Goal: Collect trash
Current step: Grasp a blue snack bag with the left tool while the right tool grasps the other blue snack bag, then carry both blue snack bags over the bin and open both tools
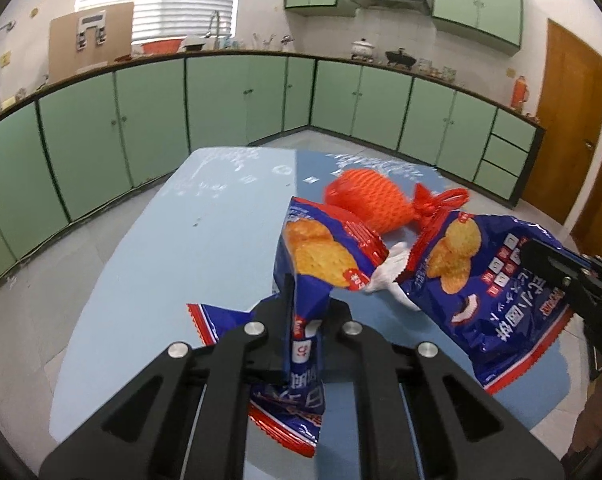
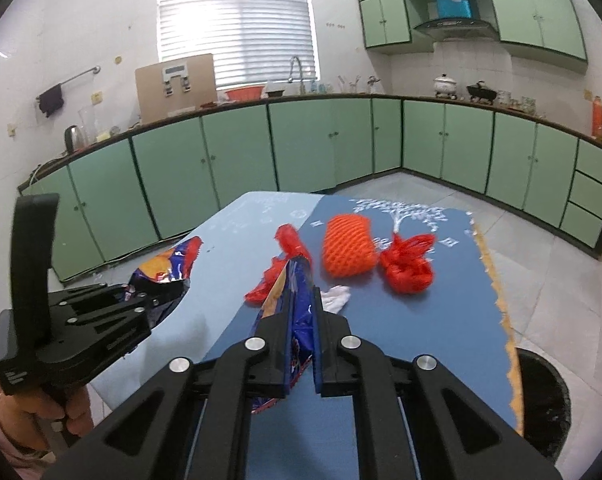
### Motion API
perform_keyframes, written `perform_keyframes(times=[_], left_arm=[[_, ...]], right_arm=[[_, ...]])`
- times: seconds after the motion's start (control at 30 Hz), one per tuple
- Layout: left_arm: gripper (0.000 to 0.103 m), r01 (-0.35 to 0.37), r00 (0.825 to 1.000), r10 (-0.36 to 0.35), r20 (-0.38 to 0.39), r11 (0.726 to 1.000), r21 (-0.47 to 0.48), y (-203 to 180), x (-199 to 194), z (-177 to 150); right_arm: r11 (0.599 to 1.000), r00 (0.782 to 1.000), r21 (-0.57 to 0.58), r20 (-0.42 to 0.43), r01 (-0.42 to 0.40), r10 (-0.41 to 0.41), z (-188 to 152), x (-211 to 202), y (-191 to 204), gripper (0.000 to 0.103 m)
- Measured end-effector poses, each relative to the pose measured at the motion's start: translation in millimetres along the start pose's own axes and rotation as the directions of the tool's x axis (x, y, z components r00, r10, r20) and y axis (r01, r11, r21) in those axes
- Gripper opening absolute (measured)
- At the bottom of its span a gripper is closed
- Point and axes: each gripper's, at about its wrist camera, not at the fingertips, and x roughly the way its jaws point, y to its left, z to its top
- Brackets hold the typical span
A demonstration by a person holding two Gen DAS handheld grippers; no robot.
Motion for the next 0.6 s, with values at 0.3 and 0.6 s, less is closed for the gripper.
perform_keyframes(times=[0.3, 0.6], left_arm=[[0.007, 0.104, 0.994, -0.106, 0.025, 0.992, 0.066, -48.8, -3.8, 11.6], [0.007, 0.237, 0.97, -0.242, 0.013, 0.959, 0.158, -122.3, 5.4, 17.9]], right_arm=[[0.994, 0.995, 0.066, 0.032, 0.09, -0.092, 2.9, -25.9, -37.5, 0.008], [0.965, 0.973, 0.152, 0.051, 0.213, -0.223, -2.6, -61.6, -93.3, 0.008]])
